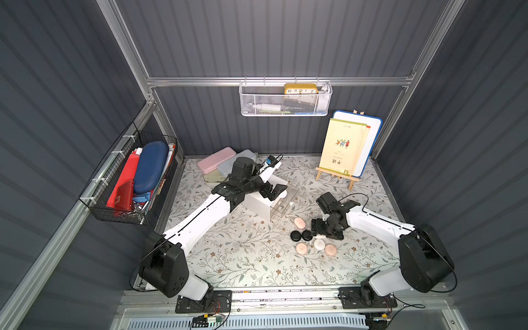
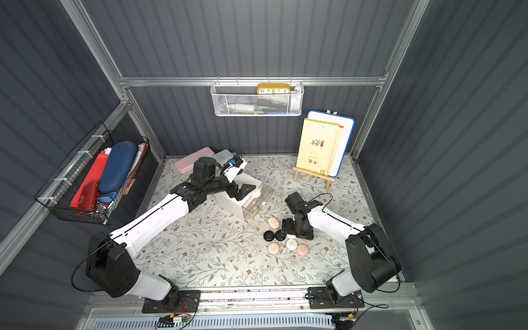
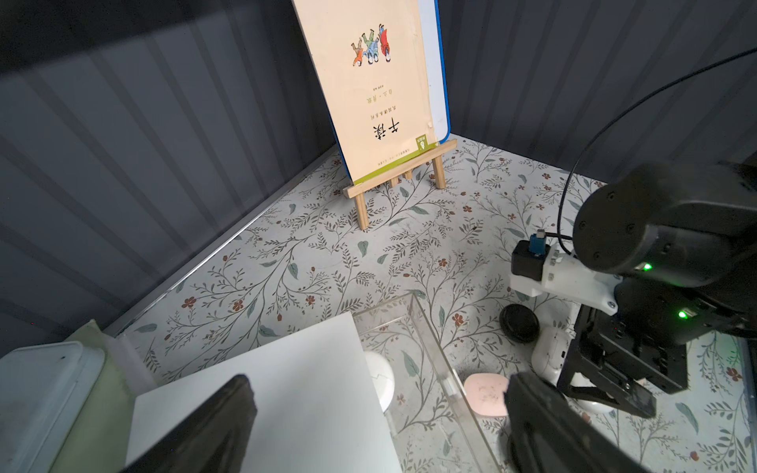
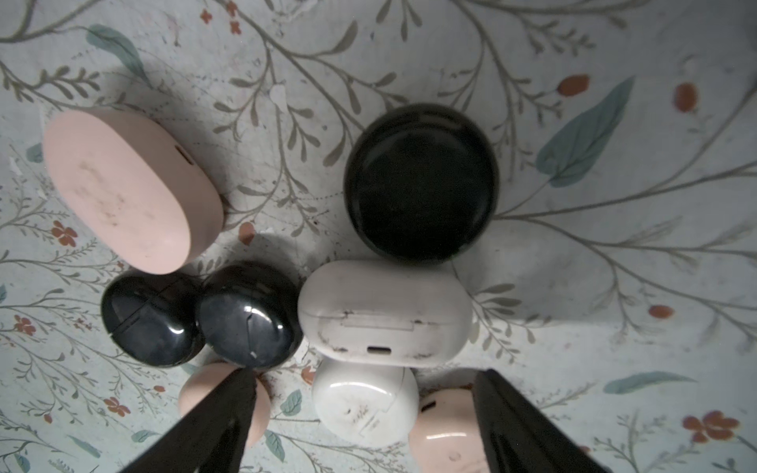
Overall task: Put the bluetooth earphones in the drawer according to color
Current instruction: Pick up the Bluetooth earphone from the center of the board.
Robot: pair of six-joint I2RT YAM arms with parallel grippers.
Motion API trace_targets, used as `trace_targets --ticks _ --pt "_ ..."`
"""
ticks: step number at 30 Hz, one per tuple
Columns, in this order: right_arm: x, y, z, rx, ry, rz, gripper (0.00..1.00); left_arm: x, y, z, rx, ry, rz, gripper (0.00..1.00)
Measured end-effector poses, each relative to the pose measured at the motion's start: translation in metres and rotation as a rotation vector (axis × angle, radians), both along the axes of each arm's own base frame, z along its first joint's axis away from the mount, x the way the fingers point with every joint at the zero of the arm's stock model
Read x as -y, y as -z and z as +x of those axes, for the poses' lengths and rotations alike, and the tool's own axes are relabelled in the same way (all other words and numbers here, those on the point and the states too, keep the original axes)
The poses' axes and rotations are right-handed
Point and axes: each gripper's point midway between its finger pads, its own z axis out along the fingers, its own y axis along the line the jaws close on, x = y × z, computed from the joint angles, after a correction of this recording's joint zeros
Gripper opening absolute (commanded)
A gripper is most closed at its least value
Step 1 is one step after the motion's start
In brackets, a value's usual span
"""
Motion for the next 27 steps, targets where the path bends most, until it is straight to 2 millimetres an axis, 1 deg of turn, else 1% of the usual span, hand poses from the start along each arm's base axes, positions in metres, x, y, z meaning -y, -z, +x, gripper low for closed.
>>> trace_targets --ticks 7,10,14,18,22,27 --pt "0.002 0.012 0.004 -0.014 0.012 -0.029 0.87 -0.001 0.001 0.001 0.001 -0.006 0.004 1.00" --pt "0.002 0.012 0.007 -0.009 0.015 -0.036 0.86 -0.001 0.001 0.002 0.003 -0.010 0.007 0.99" --pt "0.001 0.012 0.015 -0.001 0.017 -0.049 0.82 -0.001 0.002 0.002 0.002 -0.012 0.009 0.99" --pt "0.002 0.012 0.019 0.002 0.020 -0.060 0.82 -0.002 0.003 0.003 0.002 -0.015 0.011 0.99" --pt "0.006 0.015 0.017 -0.011 0.018 -0.085 0.83 -0.002 0.003 0.003 0.002 -0.015 0.011 0.99" --pt "0.012 0.028 0.005 -0.071 -0.007 -0.146 0.83 -0.002 0.003 0.003 0.003 -0.017 0.012 0.99"
